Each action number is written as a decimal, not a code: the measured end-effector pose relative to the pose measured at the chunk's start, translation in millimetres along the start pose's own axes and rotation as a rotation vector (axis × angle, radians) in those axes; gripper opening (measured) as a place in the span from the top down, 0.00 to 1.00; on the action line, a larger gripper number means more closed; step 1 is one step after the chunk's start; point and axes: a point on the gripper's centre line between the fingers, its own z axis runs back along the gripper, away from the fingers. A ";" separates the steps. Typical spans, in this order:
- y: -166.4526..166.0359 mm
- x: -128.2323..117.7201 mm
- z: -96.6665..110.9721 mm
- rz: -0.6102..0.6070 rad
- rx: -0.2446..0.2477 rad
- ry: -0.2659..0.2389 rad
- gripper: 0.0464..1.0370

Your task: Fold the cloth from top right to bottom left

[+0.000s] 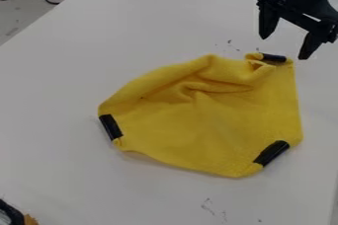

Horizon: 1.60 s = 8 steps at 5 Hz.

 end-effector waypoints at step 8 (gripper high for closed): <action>-67.3 -102.4 -75.6 0.218 -0.107 -0.023 0.36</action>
